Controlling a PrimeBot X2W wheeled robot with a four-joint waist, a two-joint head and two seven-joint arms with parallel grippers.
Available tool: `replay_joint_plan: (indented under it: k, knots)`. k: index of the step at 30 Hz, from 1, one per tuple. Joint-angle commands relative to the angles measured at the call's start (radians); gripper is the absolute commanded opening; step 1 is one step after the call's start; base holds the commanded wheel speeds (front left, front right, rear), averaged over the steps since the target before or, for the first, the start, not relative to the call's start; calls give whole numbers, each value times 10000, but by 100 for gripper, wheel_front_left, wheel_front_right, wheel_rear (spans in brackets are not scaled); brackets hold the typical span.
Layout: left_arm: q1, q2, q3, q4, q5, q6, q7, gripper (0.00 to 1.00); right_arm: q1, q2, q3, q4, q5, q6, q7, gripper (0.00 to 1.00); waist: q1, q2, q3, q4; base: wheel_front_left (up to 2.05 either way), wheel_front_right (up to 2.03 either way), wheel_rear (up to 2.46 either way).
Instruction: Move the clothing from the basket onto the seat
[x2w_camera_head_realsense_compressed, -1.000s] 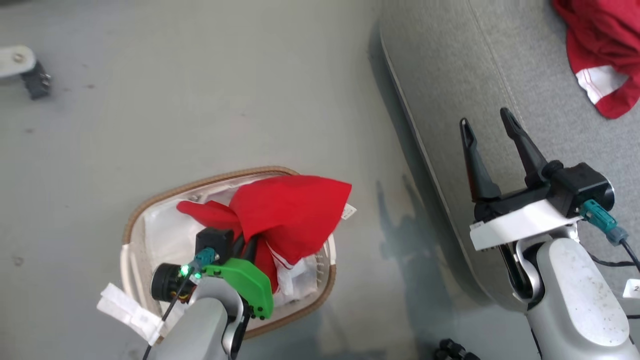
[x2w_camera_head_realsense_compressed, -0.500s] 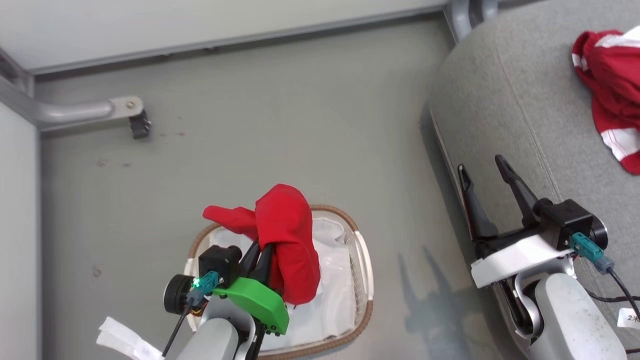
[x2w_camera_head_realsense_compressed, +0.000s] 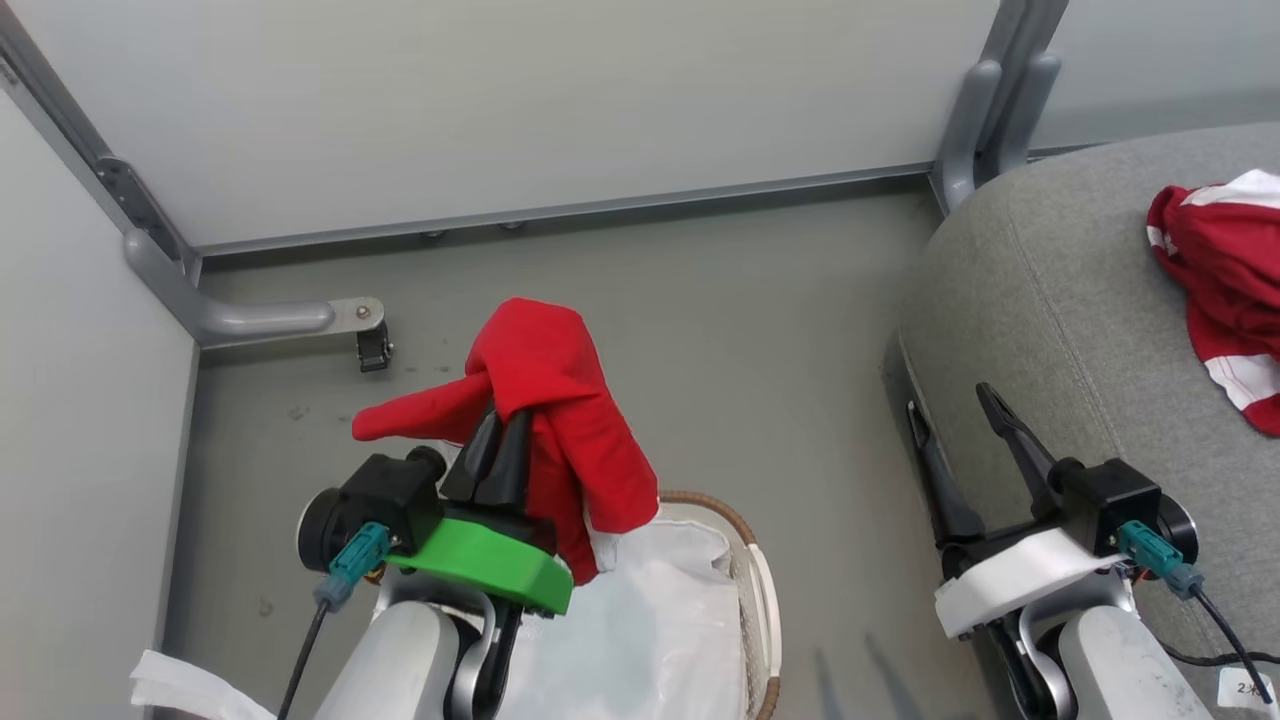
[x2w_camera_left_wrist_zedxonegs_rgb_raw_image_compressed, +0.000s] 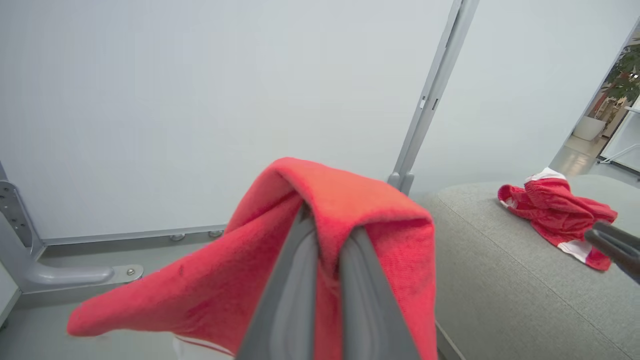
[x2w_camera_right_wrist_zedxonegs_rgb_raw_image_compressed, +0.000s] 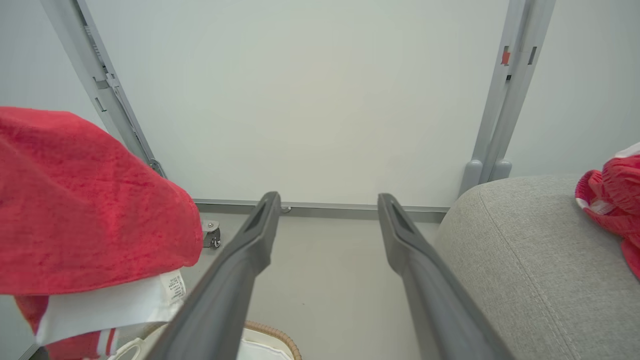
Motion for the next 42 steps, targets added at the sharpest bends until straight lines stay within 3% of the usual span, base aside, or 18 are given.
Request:
replay_joint_plan:
  k: [1,12,23,31,36,38,42]
  knots:
    - [5,37,40,-240,22,64,-8,0,244,14,36,58,-41,-14,-18,100,1,0,-409,59,0,0,0]
    - [-137,39,-91,-1364,56,200,-8,0,596,183,806,150,184,-14,-18,100,1,0,-795,-15,0,0,0]
    - [-145,37,-783,-1428,-272,373,-8,0,-1101,375,4348,-839,1081,-14,-18,100,1,0,-806,410,0,0,0]
    - [-294,37,-1443,-1471,-601,423,-7,0,-2274,433,4944,648,471,-14,-18,100,1,0,-827,910,0,0,0]
    - [-337,37,-1961,-1525,-838,411,-7,0,-2555,435,5162,1298,726,-14,-18,98,1,0,-802,1232,0,0,0]
    - [-378,36,-2143,-1529,-891,384,-7,0,-2608,430,5223,1491,888,-14,-18,0,1,0,-785,1330,0,0,0]
    - [-389,34,-2371,-1527,-1010,390,-7,0,-2654,429,5244,1778,1184,-14,-18,0,1,0,-755,1418,0,0,0]
